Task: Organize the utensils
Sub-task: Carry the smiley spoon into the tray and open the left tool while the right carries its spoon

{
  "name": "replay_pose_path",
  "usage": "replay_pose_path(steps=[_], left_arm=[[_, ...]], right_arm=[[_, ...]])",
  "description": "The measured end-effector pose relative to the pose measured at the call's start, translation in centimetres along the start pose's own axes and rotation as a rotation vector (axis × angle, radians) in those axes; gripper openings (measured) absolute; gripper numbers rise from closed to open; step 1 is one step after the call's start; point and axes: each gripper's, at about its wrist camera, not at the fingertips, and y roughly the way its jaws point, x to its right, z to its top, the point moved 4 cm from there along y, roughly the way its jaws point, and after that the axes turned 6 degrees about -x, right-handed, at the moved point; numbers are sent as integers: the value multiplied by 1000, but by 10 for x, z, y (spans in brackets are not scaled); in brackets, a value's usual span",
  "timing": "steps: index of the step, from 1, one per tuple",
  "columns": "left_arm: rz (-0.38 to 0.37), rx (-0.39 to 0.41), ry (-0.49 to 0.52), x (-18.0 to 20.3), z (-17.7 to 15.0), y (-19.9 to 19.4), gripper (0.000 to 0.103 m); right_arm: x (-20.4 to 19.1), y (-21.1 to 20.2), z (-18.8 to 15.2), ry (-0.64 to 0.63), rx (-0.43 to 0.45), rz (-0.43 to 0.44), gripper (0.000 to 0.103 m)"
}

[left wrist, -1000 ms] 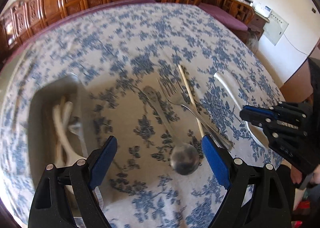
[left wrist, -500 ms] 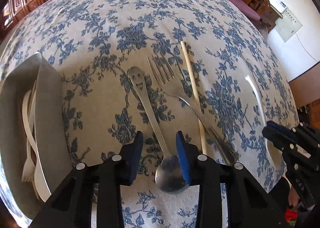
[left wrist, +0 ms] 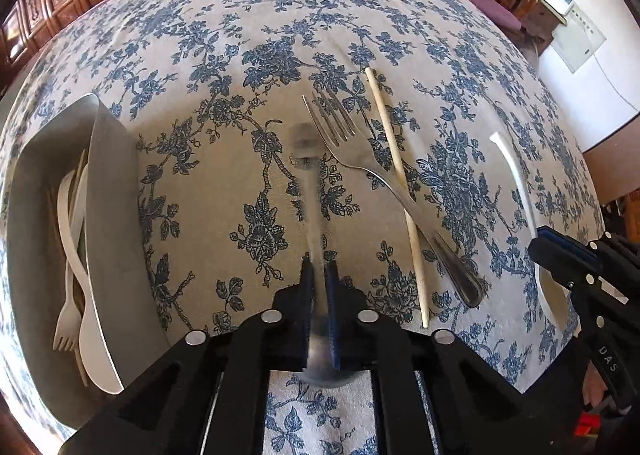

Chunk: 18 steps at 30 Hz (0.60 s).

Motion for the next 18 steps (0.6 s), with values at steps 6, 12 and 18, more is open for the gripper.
replay_pose_path(steps=[6,12,18], left_arm=[[-19,40,5,-6,-8,-14,5],[-15,83,18,-9,-13,-32,5],[-26,135,14,-18,-13,-58,5]], right_arm=[[-8,-6,0,-9,9,1,8],[-17,-9,1,-12,11,3,8],[-31,-13,8,-25,20,7,8]])
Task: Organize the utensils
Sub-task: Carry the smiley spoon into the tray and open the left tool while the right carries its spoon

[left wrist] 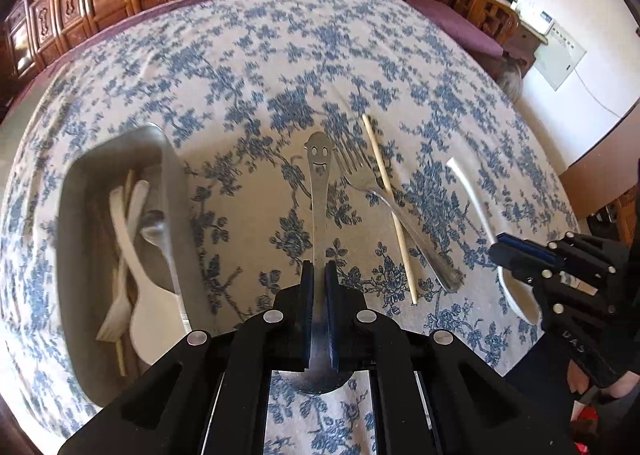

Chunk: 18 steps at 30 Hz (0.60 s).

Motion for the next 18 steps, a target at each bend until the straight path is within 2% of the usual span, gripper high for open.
replay_pose_path(steps=[18], left_arm=[[-12,125,-40,-45,-5,-64,5]], right_arm=[[-51,-1,28,-62,23,33,8]])
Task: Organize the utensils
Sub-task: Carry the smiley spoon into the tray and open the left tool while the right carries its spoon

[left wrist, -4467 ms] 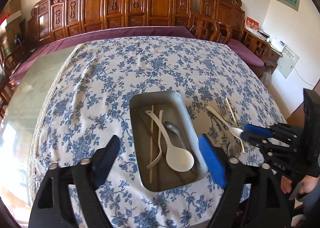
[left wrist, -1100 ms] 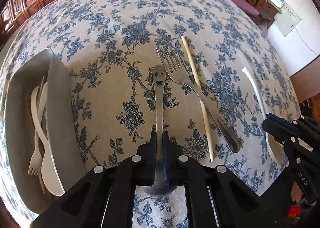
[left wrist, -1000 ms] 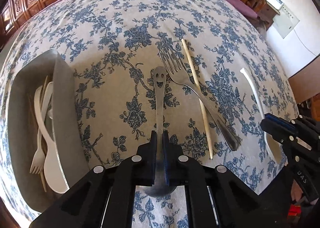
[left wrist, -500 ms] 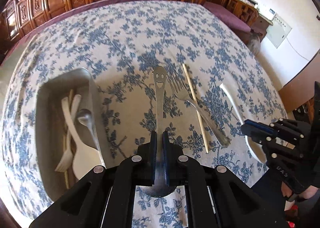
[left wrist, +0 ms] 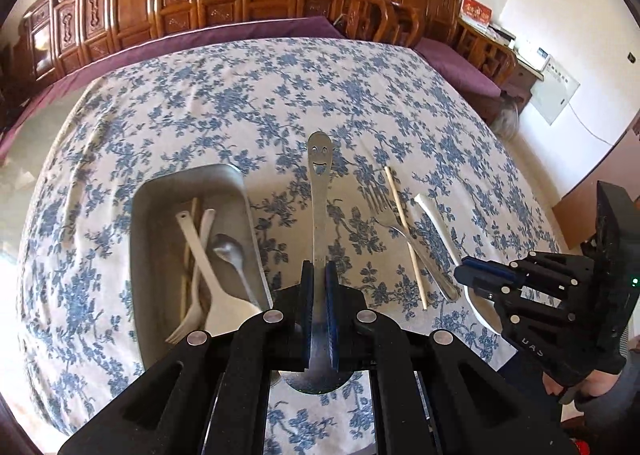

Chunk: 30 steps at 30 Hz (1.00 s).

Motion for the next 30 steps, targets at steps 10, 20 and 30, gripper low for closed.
replay_pose_path(steps=[10,20,30], left_arm=[[13,15,-51,-38,-6,-7,5],[43,0,-95,-72,-7,6,5],[66,-89,-124,-92,-23,49,5]], right_arm=[[-19,7,9,-23,-6,16,8],[-17,11,8,-16,-17,11,8],[-16,17,6,-12,-32,11,8]])
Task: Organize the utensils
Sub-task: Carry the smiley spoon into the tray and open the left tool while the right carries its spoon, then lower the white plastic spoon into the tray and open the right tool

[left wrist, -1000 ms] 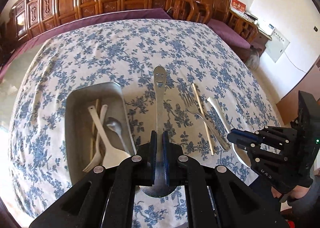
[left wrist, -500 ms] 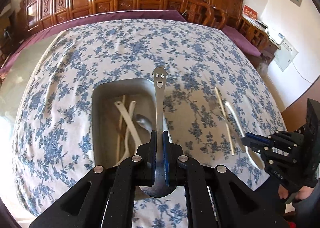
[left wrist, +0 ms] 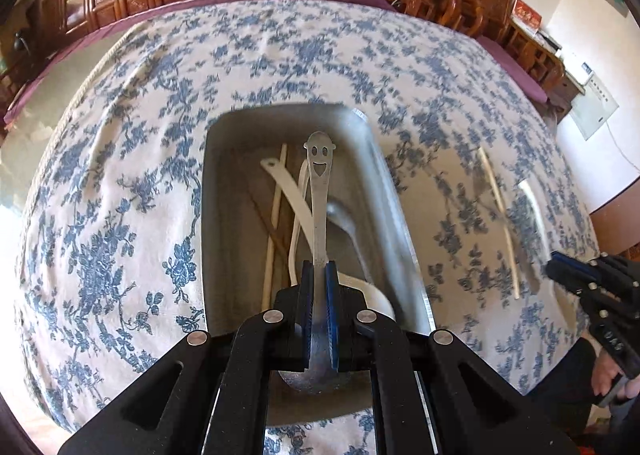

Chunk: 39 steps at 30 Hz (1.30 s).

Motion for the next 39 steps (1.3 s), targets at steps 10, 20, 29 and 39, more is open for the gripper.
replay_pose_path(steps=[10,20,29,39], left_arm=[[9,-32,14,1,-1,21,5],[16,-38,19,2,-2,18,5],[8,31,11,-9,-7,-20,5],[12,93,0,-30,-16,-59,5]], right_arm=[[5,1,0,5,-8,-10,8],[2,0,-1,-1,-8,-14,8],[-25,-5,12,-38,9,-4,8],[-73,1,38,-95,17,37,8]])
